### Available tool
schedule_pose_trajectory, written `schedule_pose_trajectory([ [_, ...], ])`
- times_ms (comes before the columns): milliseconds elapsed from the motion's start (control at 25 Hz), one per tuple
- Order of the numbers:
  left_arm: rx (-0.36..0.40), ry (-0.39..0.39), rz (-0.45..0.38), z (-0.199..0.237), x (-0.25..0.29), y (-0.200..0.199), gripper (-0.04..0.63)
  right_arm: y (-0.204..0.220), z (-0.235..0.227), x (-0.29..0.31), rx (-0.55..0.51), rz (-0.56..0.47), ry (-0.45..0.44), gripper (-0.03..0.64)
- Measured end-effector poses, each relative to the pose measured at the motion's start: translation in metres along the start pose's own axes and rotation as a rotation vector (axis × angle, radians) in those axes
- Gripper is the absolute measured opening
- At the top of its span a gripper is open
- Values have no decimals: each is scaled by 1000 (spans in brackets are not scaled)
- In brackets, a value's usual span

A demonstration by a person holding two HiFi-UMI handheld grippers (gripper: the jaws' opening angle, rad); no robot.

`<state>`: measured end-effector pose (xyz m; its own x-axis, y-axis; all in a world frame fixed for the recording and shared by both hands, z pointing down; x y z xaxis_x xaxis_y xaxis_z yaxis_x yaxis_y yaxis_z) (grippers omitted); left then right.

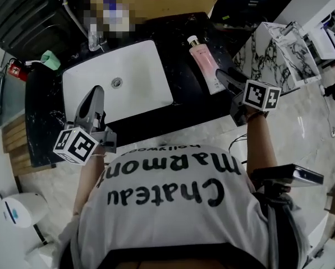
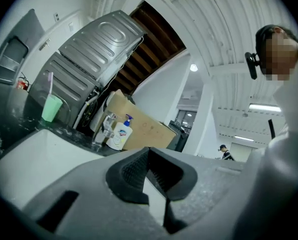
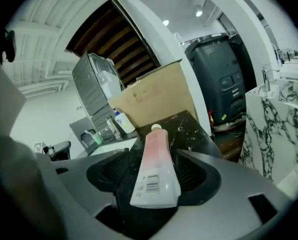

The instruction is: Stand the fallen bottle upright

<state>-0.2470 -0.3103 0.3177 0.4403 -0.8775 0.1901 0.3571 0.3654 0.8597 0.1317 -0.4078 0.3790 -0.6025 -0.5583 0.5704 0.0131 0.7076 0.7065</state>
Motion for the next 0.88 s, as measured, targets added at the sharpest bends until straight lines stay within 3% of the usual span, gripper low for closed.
schedule_pose_trajectory([
  [120, -31, -48, -27, 17, -14, -2, 14, -2, -4, 33, -79, 126, 43, 284],
  [440, -79, -115, -69, 36, -41, 4, 14, 4, -3, 82, -257, 395, 137, 284],
  [880, -104, -192, -137, 50, -75, 7, 14, 17, -3, 113, -263, 648, 155, 307],
])
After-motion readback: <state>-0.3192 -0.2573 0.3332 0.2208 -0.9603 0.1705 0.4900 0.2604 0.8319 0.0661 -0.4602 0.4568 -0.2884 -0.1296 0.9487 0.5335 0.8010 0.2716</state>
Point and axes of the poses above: the fingertips, and each gripper's own axes: x forward along the fingers, z to its left, y out of its underside, the point moved 1 cm from there along -x, backward along the fingers, and after that the axes turned 12 degrees about z, right-handed, at the moved point
